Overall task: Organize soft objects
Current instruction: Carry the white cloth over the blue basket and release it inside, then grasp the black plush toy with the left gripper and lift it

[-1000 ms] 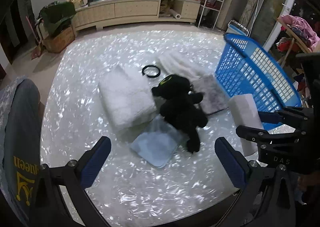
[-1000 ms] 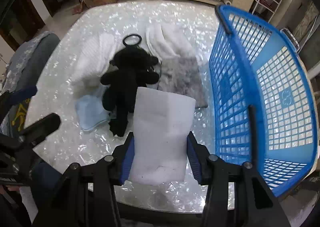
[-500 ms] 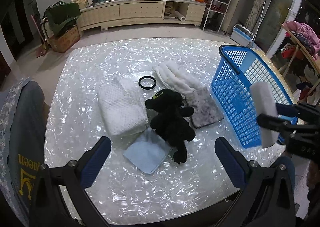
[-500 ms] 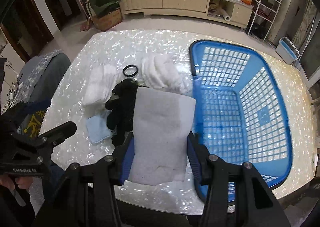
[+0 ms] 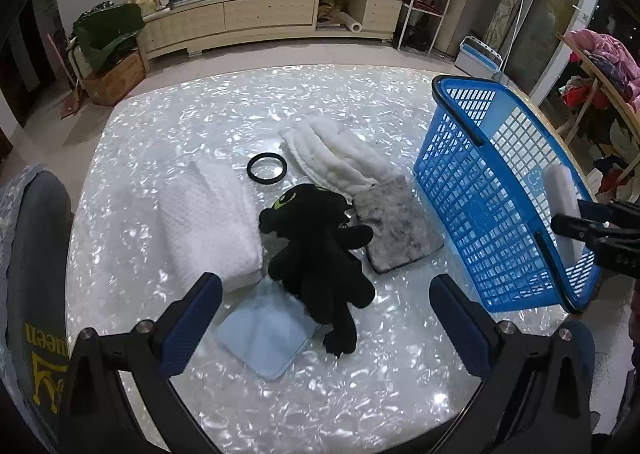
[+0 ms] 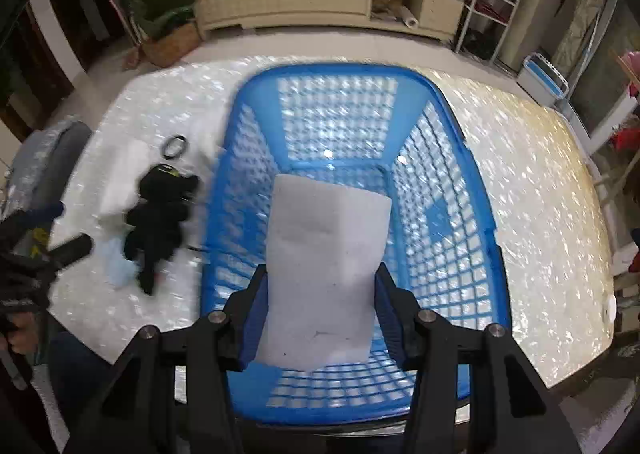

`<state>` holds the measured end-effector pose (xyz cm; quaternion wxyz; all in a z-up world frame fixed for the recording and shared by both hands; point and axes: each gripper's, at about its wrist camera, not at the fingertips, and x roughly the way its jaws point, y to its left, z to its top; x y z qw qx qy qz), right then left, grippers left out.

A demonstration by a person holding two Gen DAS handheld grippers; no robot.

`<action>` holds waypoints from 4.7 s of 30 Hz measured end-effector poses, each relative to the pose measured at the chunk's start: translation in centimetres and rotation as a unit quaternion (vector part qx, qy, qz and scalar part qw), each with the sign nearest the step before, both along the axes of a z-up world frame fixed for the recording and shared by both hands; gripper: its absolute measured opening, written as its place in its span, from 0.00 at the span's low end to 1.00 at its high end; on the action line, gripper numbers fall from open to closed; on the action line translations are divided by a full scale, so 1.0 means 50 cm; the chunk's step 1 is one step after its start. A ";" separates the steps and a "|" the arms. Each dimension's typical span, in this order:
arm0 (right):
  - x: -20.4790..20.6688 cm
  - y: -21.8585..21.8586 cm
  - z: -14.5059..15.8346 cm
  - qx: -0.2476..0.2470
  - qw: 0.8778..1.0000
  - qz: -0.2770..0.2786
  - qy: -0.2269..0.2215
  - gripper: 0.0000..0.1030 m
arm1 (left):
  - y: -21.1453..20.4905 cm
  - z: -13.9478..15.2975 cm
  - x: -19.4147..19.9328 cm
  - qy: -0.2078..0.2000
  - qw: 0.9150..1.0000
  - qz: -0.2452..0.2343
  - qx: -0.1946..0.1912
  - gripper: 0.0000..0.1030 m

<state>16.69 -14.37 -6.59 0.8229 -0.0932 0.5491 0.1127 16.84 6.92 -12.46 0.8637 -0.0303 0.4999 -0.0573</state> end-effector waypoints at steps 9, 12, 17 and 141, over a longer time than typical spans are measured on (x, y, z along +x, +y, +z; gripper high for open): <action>0.018 -0.026 -0.069 -0.032 0.999 -0.019 0.037 0.47 | -0.007 -0.034 0.038 0.009 1.000 -0.007 0.014 1.00; 0.018 -0.019 -0.081 -0.041 0.998 -0.022 0.049 0.47 | -0.004 -0.046 0.045 0.015 1.000 -0.006 0.015 1.00; 0.008 -0.009 -0.092 -0.035 0.997 -0.034 0.066 0.47 | 0.007 -0.063 0.053 0.024 1.000 -0.007 0.015 1.00; -0.015 -0.196 0.021 0.054 0.996 -0.021 -0.068 1.00 | -0.468 -0.010 0.215 0.015 0.954 -0.284 0.099 0.47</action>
